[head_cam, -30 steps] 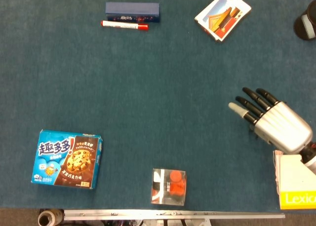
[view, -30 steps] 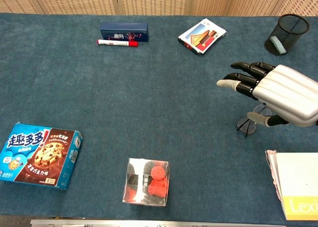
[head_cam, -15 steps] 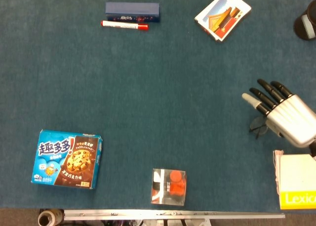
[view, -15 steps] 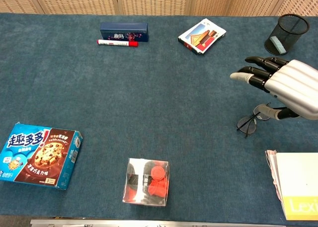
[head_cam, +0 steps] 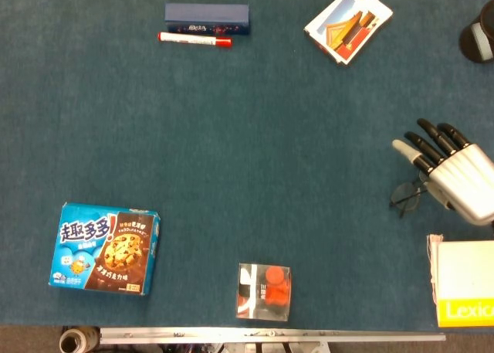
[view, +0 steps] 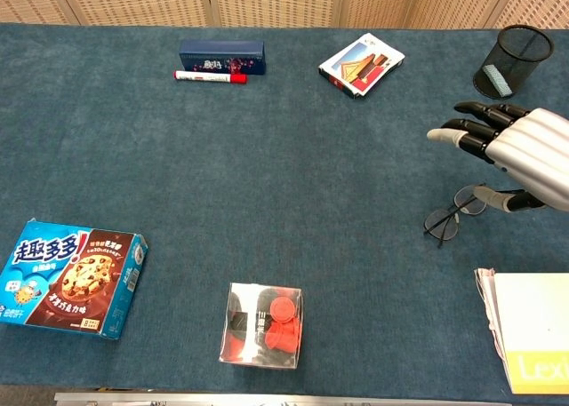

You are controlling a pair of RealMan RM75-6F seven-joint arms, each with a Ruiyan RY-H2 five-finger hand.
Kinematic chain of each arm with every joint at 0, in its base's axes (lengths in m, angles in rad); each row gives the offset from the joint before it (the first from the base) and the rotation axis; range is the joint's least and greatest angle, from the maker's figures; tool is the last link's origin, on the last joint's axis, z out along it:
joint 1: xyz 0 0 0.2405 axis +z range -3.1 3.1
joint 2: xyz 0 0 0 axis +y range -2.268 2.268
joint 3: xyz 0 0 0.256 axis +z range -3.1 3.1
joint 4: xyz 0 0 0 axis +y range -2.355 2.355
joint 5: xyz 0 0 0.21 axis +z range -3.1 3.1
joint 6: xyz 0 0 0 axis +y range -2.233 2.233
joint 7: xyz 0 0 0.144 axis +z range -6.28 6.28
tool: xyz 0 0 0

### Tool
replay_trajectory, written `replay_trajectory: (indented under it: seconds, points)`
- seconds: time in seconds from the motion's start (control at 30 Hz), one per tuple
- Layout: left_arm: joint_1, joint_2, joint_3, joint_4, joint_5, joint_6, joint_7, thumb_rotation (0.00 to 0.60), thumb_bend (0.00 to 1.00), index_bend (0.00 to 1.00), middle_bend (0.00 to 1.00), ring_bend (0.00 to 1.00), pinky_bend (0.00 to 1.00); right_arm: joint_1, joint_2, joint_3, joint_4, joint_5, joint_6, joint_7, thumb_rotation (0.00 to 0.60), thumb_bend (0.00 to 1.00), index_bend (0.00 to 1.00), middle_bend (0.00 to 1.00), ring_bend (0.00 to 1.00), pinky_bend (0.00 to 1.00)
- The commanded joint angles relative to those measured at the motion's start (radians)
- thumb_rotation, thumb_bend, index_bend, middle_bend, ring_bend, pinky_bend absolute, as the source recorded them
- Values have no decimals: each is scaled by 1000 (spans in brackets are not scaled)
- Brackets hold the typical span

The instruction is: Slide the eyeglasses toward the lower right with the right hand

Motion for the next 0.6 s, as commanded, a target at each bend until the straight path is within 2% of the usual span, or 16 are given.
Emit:
replay_trajectory:
  seconds: [0.03, 0.6]
  points:
    - [0, 0, 0, 0, 0, 0, 0, 600, 222, 441, 290, 300, 457, -2, -6, -2, 11, 5, -2, 4, 600, 275, 156, 202, 75, 207]
    - [1, 1, -1, 1, -2, 0, -5, 600, 222, 441, 290, 300, 457, 10, -48, 16, 59, 50, -41, -21, 600, 276, 156, 202, 75, 189]
